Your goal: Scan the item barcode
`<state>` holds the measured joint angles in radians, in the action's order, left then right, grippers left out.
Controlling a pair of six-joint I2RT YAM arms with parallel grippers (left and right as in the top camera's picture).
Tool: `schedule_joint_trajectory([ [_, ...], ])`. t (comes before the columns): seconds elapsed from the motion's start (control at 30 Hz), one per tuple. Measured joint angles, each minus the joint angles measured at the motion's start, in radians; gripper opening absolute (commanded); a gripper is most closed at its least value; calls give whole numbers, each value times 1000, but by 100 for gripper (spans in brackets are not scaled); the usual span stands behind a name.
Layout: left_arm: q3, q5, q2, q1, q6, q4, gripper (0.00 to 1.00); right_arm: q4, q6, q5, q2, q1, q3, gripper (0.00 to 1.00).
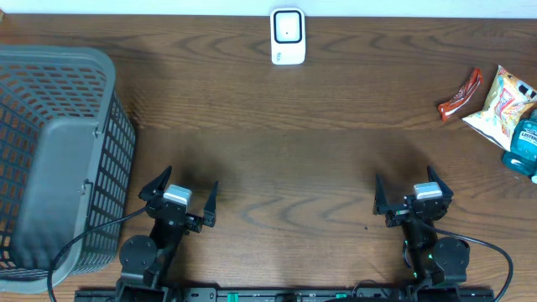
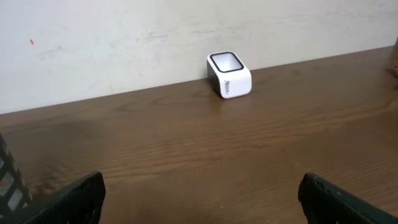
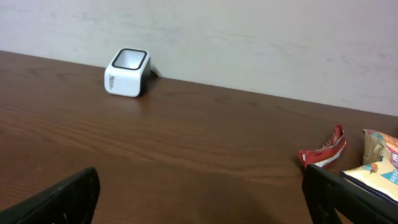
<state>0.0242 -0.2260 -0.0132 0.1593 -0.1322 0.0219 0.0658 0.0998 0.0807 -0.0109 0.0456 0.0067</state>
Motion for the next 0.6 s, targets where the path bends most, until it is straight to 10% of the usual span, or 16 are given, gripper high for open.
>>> schedule_joint_trajectory([
  [0.6,0,0,0,0,0,0,99,3,-12,-12,0,0,0,99],
])
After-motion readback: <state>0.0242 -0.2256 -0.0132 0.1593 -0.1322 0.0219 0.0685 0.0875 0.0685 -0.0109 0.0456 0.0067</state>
